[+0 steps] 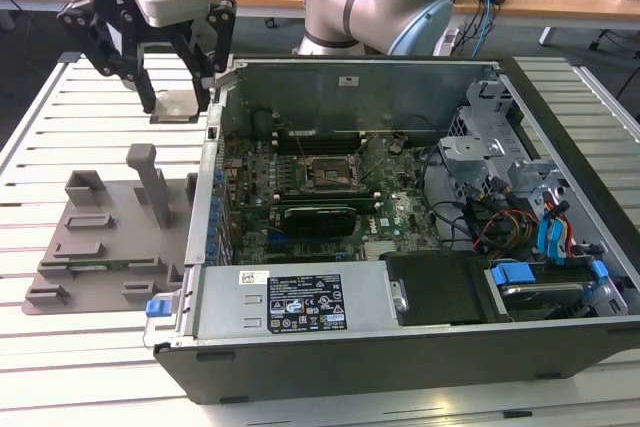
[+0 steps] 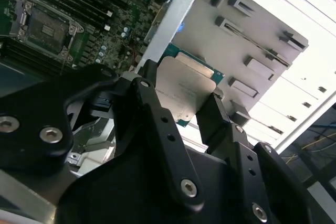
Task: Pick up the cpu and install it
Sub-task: 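Pick up the cpu and move it towards the insertion slot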
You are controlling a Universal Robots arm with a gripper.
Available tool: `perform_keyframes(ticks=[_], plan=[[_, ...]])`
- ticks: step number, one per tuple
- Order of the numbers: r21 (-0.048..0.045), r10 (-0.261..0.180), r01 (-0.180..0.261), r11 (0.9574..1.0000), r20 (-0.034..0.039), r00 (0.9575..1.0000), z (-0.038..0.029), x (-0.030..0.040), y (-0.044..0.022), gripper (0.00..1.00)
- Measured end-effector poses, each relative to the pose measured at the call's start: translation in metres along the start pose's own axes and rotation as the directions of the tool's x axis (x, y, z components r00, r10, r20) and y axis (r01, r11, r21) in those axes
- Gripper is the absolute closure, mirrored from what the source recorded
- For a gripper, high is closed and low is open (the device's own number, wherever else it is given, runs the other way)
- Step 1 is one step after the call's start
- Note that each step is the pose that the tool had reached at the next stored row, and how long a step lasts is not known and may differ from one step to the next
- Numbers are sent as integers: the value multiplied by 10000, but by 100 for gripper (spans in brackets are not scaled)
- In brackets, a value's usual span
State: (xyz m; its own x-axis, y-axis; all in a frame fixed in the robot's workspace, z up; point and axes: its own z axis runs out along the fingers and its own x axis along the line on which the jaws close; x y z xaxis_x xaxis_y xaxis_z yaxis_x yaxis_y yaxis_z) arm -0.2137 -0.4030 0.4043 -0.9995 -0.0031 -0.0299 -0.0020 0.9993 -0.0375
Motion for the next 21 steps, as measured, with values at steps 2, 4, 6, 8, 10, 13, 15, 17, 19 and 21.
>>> perform_keyframes(ticks=[2,4,6,8,10,13,15,17,19,21], plan=[[1,0,0,10000,0,10000,5,-33,0,45],[2,1,-1,10000,1,10000,11,-68,0,45],[3,0,0,10000,0,10000,18,-105,0,45],[3,0,0,10000,0,10000,23,-136,0,45],[3,-1,1,10000,0,10000,28,-156,0,45],[4,0,0,10000,0,10000,37,-201,1,45],[4,0,0,10000,0,10000,45,-223,1,45],[4,0,0,10000,1,10000,51,-241,1,45],[4,0,0,10000,0,10000,57,-258,2,45],[4,0,0,10000,0,10000,64,-276,2,45]])
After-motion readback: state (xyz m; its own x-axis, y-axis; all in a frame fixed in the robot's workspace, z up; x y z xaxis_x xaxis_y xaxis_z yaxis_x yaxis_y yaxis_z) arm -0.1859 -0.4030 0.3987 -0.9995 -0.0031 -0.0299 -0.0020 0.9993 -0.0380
